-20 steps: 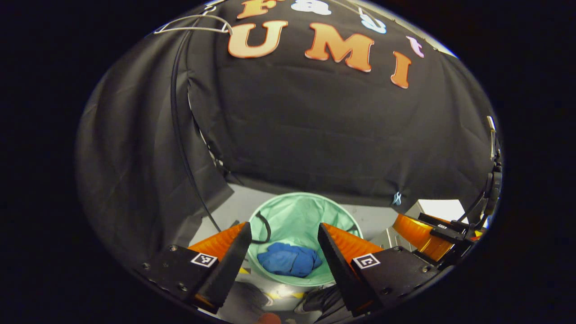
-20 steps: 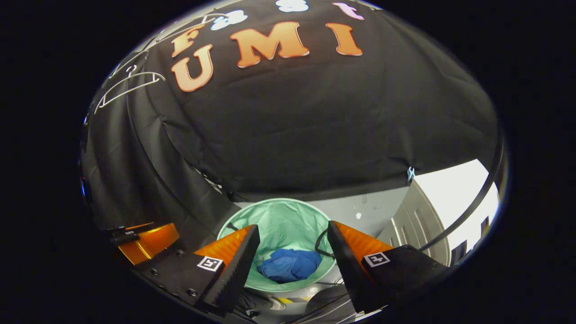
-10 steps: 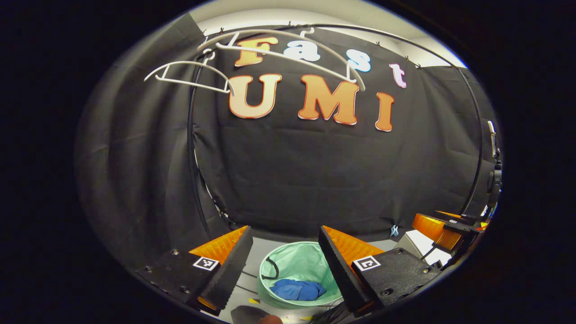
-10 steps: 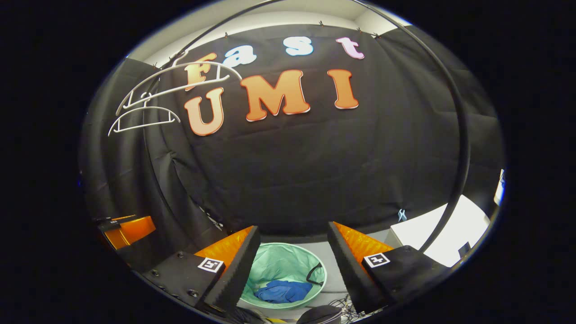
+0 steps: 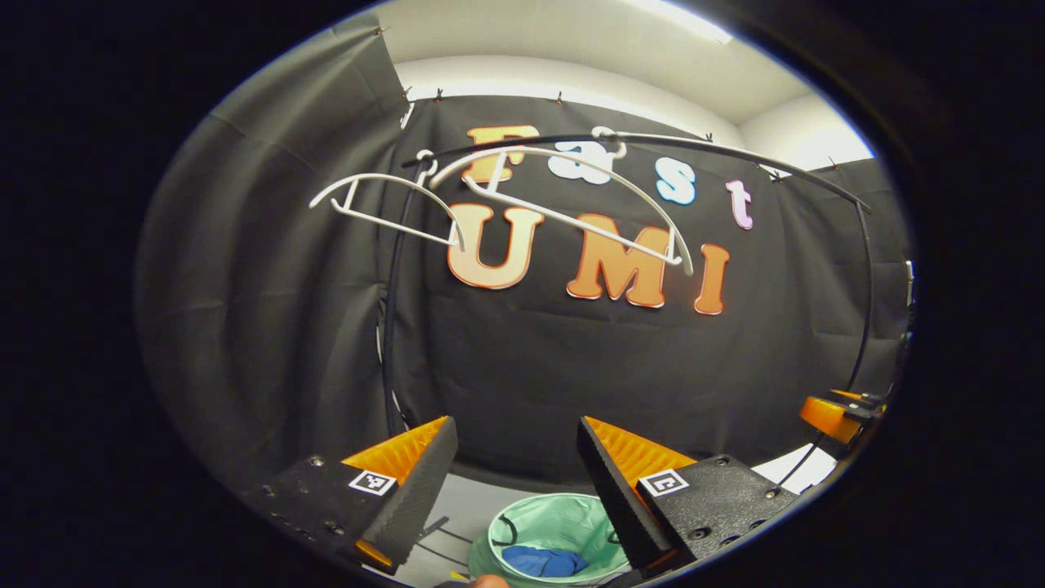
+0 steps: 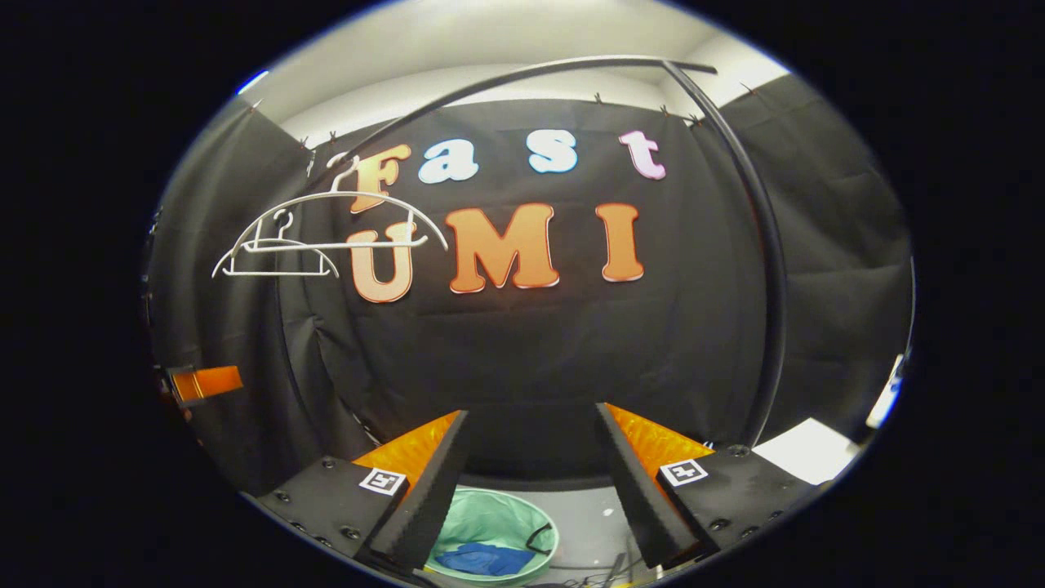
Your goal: Grasp the clothes on the hanger with both hands and then place them into the laundry hamper below.
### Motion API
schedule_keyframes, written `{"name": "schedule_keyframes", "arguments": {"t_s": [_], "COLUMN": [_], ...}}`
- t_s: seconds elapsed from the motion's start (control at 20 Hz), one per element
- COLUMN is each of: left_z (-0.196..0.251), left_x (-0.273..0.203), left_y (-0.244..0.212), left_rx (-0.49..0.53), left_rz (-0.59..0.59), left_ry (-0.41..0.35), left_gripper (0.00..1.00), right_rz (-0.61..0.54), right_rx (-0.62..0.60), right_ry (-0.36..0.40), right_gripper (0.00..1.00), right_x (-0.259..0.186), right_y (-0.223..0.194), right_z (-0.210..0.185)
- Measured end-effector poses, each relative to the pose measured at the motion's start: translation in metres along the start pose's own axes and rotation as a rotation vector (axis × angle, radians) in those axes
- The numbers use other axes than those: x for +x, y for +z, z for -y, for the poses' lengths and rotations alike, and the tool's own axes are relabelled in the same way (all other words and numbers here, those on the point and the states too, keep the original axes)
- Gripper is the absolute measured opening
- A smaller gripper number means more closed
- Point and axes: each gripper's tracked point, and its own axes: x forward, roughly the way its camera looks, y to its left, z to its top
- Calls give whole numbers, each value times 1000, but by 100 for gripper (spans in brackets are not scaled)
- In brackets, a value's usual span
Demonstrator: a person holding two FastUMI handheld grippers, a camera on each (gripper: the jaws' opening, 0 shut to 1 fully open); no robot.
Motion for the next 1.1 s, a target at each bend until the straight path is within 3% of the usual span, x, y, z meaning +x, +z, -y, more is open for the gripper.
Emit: {"name": "schedule_keyframes", "arguments": {"t_s": [0.05, 0.1, 0.2, 0.25, 0.3, 0.35, 0.45, 0.5, 0.85, 0.9, 1.1], "left_z": [-7, -14, -20, -21, -21, -23, -25, -25, -27, -27, -24], "left_x": [-3, -4, -8, -11, -13, -17, -21, -22, -20, -20, -19], "left_y": [8, 15, 29, 36, 42, 49, 60, 65, 67, 67, 70], "left_rx": [16, 33, 63, 76, 84, 86, 84, 84, 82, 81, 76], "left_rz": [16, 32, 59, 70, 84, 98, 122, 132, 139, 138, 146], "left_ry": [17, 32, 50, 50, 47, 47, 43, 42, 50, 48, 43], "left_gripper": [89, 93, 89, 90, 90, 90, 90, 90, 90, 90, 94], "right_rz": [13, 18, 20, 25, 33, 40, 53, 55, 53, 53, 51], "right_rx": [-20, -21, -2, 7, 12, 20, 37, 40, 51, 48, 45], "right_ry": [2, 14, 52, 63, 67, 63, 61, 60, 47, 48, 49], "right_gripper": [98, 89, 89, 98, 98, 89, 89, 98, 98, 89, 89], "right_x": [1, 1, -2, -4, -5, -5, -5, -4, 1, 1, 3], "right_y": [11, 18, 27, 30, 34, 38, 42, 44, 43, 42, 43], "right_z": [0, -4, -15, -16, -16, -14, -14, -14, -11, -10, -13]}}
